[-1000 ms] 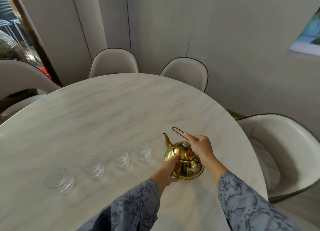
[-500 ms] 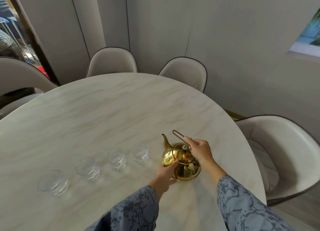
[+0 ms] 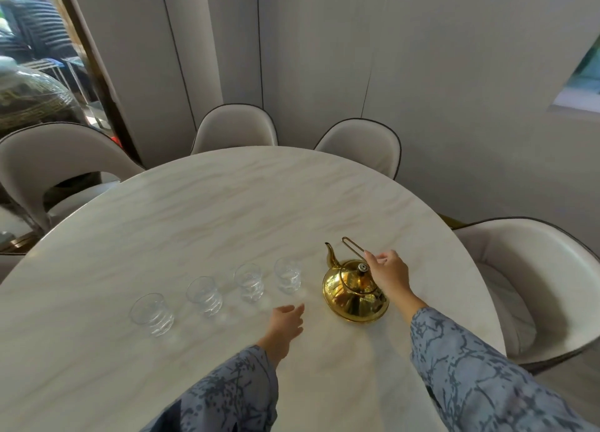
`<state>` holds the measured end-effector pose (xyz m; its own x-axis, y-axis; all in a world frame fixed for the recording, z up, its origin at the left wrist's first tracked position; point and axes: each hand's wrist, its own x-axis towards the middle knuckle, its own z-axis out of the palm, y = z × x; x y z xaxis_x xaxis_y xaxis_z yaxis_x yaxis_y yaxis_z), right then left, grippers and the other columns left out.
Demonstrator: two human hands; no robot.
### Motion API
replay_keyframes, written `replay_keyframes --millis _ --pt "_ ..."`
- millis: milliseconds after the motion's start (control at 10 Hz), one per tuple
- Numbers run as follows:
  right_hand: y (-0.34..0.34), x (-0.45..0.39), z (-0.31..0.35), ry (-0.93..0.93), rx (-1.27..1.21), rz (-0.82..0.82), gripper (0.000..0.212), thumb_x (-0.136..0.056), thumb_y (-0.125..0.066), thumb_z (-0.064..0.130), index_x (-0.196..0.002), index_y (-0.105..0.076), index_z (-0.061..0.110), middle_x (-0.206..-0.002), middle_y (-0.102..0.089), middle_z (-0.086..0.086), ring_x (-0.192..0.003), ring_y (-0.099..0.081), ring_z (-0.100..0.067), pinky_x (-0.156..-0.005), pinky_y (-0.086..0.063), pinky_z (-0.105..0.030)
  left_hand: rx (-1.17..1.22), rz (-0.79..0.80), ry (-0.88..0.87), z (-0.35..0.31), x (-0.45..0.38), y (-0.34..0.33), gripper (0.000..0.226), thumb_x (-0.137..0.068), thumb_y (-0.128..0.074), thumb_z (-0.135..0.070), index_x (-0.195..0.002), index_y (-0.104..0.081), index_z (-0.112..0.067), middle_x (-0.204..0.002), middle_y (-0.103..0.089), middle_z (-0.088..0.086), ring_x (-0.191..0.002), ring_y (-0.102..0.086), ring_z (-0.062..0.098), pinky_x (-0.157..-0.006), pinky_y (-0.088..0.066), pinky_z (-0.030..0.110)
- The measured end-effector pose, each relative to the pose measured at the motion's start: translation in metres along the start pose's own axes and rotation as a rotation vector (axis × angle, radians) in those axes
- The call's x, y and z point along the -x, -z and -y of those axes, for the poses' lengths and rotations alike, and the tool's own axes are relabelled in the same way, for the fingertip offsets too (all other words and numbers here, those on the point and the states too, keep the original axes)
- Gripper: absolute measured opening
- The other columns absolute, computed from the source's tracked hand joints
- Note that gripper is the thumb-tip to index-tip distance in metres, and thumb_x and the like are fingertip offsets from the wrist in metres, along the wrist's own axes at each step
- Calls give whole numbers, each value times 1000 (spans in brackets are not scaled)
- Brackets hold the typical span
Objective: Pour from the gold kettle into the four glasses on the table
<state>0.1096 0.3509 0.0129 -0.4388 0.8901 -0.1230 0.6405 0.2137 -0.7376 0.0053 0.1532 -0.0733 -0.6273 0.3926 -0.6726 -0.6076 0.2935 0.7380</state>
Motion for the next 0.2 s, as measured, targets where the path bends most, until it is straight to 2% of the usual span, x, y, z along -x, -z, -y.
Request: replay_keyframes --millis 100,200 --pt "-9 31 7 198 115 -252 39 -92 -63 29 -122 -57 5 -121 -61 -13 -114 -55 -30 -95 -45 -41 -105 -49 -121 7 16 31 30 -95 -66 -19 -117 -68 2 -86 -65 9 -85 -62 23 -79 -57 34" --pt "-29 65 13 494 209 -251 31 -88 -65 21 -116 -61 8 -115 -65 -9 -111 -57 -28 -98 -43 -42 -261 -163 -252 2 46 60 18 -94 -65 -21 -104 -72 -8 -89 -69 7 -86 -63 22 -80 -52 33"
